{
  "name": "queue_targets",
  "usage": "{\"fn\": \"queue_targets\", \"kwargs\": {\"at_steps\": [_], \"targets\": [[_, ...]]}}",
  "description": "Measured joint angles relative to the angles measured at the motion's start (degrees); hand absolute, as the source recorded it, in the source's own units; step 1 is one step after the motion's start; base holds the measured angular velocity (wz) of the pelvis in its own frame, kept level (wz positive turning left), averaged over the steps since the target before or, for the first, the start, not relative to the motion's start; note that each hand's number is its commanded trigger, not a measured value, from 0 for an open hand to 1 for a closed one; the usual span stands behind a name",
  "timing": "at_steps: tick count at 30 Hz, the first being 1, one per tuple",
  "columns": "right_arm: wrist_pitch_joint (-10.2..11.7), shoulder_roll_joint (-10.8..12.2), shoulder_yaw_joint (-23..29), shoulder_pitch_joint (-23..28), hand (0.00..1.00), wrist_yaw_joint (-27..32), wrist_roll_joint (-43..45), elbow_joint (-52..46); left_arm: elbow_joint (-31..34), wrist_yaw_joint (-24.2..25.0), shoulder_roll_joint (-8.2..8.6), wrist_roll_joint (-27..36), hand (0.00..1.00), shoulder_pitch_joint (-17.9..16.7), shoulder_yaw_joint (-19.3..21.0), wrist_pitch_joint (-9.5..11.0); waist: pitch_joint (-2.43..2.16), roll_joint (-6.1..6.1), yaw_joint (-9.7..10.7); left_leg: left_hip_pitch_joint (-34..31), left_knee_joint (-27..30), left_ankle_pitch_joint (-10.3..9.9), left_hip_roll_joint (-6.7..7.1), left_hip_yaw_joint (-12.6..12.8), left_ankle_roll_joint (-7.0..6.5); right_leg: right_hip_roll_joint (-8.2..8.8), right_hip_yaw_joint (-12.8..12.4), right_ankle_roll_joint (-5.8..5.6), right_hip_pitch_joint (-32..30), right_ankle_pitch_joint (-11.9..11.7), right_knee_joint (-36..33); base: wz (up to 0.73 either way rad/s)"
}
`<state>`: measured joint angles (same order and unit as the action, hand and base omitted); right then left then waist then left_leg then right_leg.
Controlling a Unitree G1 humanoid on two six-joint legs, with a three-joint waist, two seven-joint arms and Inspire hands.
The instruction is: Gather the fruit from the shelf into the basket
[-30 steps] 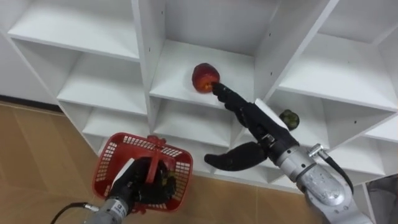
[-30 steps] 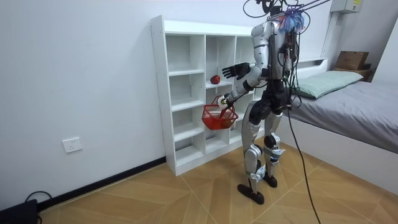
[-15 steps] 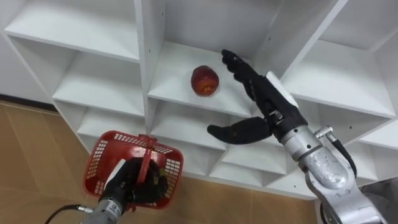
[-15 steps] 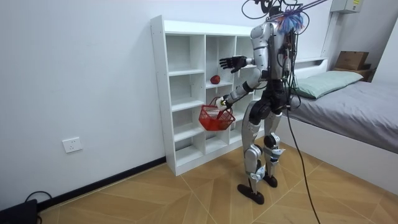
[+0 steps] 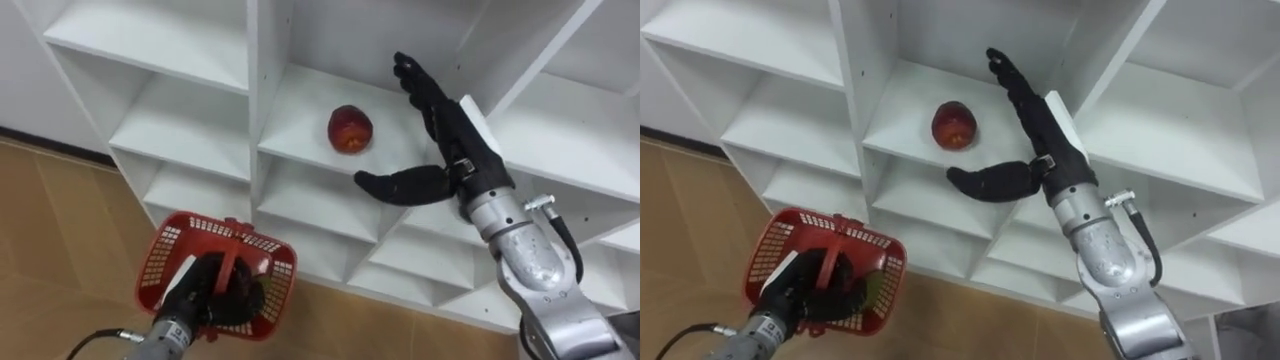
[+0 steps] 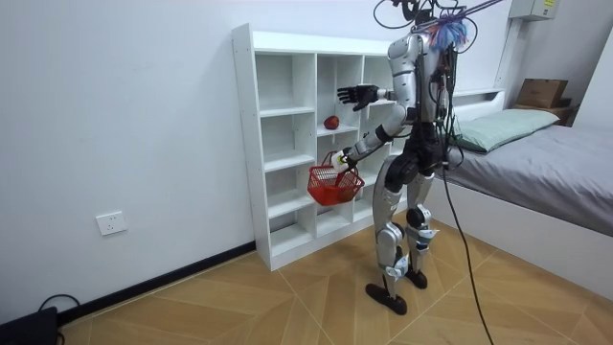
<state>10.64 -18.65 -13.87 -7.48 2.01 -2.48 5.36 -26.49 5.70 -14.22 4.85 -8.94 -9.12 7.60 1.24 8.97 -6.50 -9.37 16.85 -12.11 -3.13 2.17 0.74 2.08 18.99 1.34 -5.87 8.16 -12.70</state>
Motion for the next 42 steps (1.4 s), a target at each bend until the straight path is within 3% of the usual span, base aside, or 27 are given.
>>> {"fn": "queue_targets", "kwargs": {"at_steps": [4,11,16,21,29,34,42], "targets": [[0.5,0.0,0.0,-3.5,0.0,2.3,-1.9,4.6,-0.6,0.1,-0.1,0.0,1.0,-0.2,0.1,0.0,-0.05,0.13,-0.5,0.0,-0.2,0.3,0.16,-1.3,0.17,0.06,1.3,-0.02,0.5,0.0,0.0,0.17],[0.7,0.1,0.0,-5.1,0.0,4.5,-3.7,10.2,-2.3,2.3,-0.35,-0.6,1.0,-0.1,0.1,0.0,-0.03,0.29,-1.6,-0.8,-0.2,0.5,0.7,-3.0,0.13,0.37,2.4,-0.23,0.8,0.1,0.1,0.15],[0.8,0.1,0.0,-9.1,0.0,7.5,-3.5,16.7,-3.6,2.8,-0.35,-2.3,1.0,-0.2,0.1,-0.1,0.12,1.53,-3.2,-1.4,-0.2,0.9,1.03,-3.1,-0.17,0.8,2.7,-0.43,0.1,0.3,0.1,0.05],[0.9,0.1,-0.1,-12.5,0.0,9.7,-4.0,21.3,-4.7,2.8,0.19,-2.7,1.0,0.0,-0.1,-0.2,0.26,2.1,-3.4,-2.7,0.0,1.2,1.41,-4.0,-0.22,0.98,3.3,-0.43,-0.4,0.3,0.1,0.13],[0.9,0.0,-0.1,-14.4,0.0,13.6,-6.7,24.5,-4.6,1.1,0.22,-2.7,1.0,0.8,-0.1,-1.1,0.46,1.88,-3.8,-6.3,1.5,1.4,1.82,-5.8,-0.2,1.05,3.9,-0.43,-2.7,0.3,0.1,0.11],[1.3,0.0,-0.1,-19.2,0.0,14.9,-8.4,32.0,-4.5,1.1,0.35,-2.7,1.0,1.7,-0.5,-1.1,1.11,1.2,-4.1,-7.3,1.6,1.6,2.03,-6.0,-0.3,1.27,3.9,-0.43,-3.5,0.3,-0.1,0.0],[1.2,-0.1,-0.1,-21.2,0.0,15.5,-8.9,35.7,-4.5,2.3,1.67,-2.5,1.0,2.8,-1.3,-1.2,1.17,1.28,-4.8,-9.0,0.7,2.8,2.84,-5.7,-0.76,2.47,3.8,-0.62,-6.7,0.4,-2.0,-0.01]]}}
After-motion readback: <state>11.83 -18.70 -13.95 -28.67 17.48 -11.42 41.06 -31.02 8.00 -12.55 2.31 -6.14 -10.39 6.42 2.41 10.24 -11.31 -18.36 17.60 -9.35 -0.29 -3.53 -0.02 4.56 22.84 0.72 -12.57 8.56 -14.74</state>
